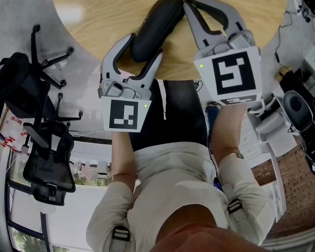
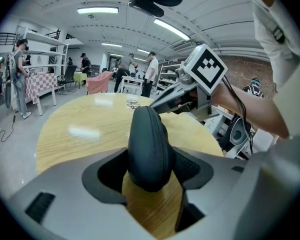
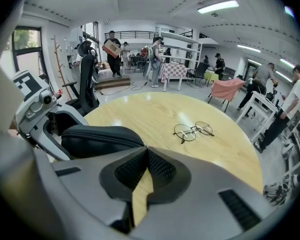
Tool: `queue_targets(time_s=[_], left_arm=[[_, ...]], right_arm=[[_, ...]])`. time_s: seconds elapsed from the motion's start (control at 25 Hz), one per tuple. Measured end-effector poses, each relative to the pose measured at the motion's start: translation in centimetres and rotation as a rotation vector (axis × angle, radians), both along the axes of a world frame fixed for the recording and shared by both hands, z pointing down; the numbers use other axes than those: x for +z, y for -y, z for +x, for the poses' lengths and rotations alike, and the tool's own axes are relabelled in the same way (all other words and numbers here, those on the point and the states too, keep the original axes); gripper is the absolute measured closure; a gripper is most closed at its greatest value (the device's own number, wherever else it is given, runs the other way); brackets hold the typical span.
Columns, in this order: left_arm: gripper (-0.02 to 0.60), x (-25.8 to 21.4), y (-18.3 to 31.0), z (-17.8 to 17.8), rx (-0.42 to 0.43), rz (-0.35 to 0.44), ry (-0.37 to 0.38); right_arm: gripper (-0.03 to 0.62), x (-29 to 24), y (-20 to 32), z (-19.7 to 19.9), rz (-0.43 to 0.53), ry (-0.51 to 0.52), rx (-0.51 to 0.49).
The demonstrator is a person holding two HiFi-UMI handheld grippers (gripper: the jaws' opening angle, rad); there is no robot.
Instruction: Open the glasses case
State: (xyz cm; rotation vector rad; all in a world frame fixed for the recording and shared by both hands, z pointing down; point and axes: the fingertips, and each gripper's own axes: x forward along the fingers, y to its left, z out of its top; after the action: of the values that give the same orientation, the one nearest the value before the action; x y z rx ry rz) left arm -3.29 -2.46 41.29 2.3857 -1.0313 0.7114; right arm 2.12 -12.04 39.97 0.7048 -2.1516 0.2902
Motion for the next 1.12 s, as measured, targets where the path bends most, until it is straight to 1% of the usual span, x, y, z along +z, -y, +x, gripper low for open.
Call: queue_targets(time_s=[0.28,0.36,0.48,0.6,0.68,0.84,1.0,1.12], left_arm=[[0.287,0.0,-0.1,0.0,-0.004,-0.003,-0.005],[0.285,-0.1,-0.1,0.0,-0.006,-0.005,-0.009],[0.282,0.0,-0.1,0.0,-0.008,-0.008,-0.004],[0.271,0.1,-0.1,0.0,-0.018,-0.004,0.006],[0.268,0.1,-0.1,-0.1,-0.021,0.002,0.010],[0.267,-0.1,0.0,0.1,-0.027,0.008,-0.003],[0.244,-0.4,-0.1,0.4,-0.025,0.002,-0.042],[0.228,-1.0,-0.3,0.1,-0.004,0.004,-0.035]], right_arm=[[0.572,0.3,0.1,0.1,-0.018,0.034,0.020],[0.570,0.2,0.3,0.0,0.011,0.017,0.017],[0.559,-0.1,0.3,0.0,0.084,-0.031,0.006],[0.550,-1.0,0.2,-0.3,0.109,0.019,0.026],[0.539,-1.8,-0.1,-0.5,0.112,0.042,0.021],[0.524,-3.1,-1.3,-1.3,0.100,0.057,-0.023],[0.521,-3.5,-2.0,-2.3,0.092,0.069,-0.030],[0.527,-3.4,-1.9,-2.8,0.102,0.074,-0.036]])
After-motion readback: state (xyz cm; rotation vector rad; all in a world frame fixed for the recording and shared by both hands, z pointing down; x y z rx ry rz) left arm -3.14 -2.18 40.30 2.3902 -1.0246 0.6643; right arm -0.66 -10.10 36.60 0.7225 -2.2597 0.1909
